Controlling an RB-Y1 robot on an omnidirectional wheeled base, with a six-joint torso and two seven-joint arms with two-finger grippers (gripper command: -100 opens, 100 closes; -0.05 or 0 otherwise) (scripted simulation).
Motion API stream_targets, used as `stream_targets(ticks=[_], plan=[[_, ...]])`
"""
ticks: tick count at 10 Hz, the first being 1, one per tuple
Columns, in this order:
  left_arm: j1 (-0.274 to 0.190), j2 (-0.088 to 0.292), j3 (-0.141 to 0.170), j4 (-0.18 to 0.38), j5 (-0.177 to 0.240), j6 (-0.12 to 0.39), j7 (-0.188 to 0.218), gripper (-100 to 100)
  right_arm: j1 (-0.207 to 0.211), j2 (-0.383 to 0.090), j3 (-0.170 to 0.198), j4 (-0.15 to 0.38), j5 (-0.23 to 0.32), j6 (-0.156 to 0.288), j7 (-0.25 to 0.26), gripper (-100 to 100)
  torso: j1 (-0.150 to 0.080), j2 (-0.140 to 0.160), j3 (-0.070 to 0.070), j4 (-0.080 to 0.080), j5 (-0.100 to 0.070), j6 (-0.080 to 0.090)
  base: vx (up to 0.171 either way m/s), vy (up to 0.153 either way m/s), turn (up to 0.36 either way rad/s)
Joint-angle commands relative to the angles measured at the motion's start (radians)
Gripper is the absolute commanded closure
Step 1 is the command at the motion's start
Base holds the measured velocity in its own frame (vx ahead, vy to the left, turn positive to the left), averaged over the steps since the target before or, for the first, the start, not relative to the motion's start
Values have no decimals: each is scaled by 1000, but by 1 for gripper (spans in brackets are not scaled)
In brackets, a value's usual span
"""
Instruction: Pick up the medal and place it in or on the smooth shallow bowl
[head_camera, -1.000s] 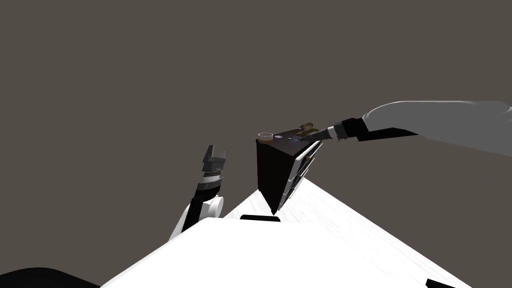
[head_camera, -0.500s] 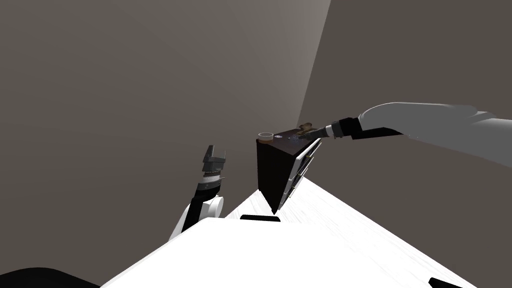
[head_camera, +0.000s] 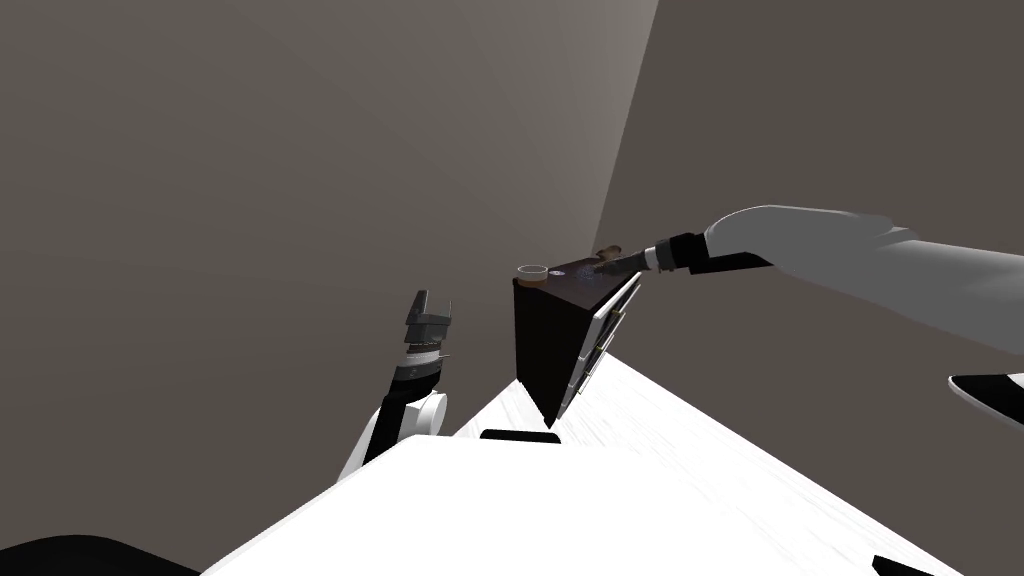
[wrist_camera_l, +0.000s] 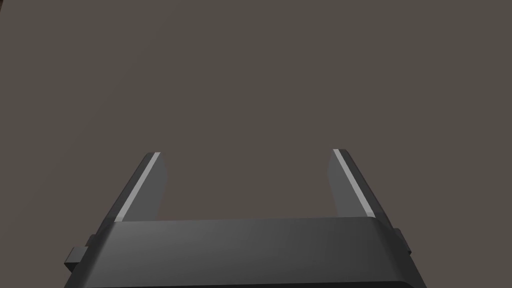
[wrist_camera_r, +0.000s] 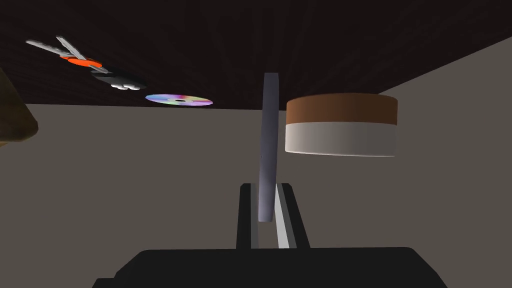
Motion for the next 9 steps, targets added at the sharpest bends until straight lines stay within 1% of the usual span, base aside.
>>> stream_targets(ticks=[1, 4, 5, 8, 9], plan=[[0, 0, 0, 0, 0, 0, 0, 0, -29, 20, 11, 27, 10, -8, 4, 100, 0, 0, 0, 0, 0, 0, 5, 24, -12], [0, 0, 0, 0, 0, 0, 0, 0, -118, 90, 51, 112, 43, -32, 11, 100, 0, 0, 0, 0, 0, 0, 8, 29, -48], [0, 0, 0, 0, 0, 0, 0, 0, -127, 90, 51, 118, 43, -32, 11, 100, 0, 0, 0, 0, 0, 0, 7, 30, -18], [0, 0, 0, 0, 0, 0, 0, 0, -225, 170, 94, 216, 77, -57, 20, 100, 0, 0, 1, 1, 1, 1, 9, 30, -50], [0, 0, 0, 0, 0, 0, 0, 0, -233, 170, 94, 219, 77, -57, 20, 100, 1, 0, 1, 1, 1, 0, 8, 37, -17]])
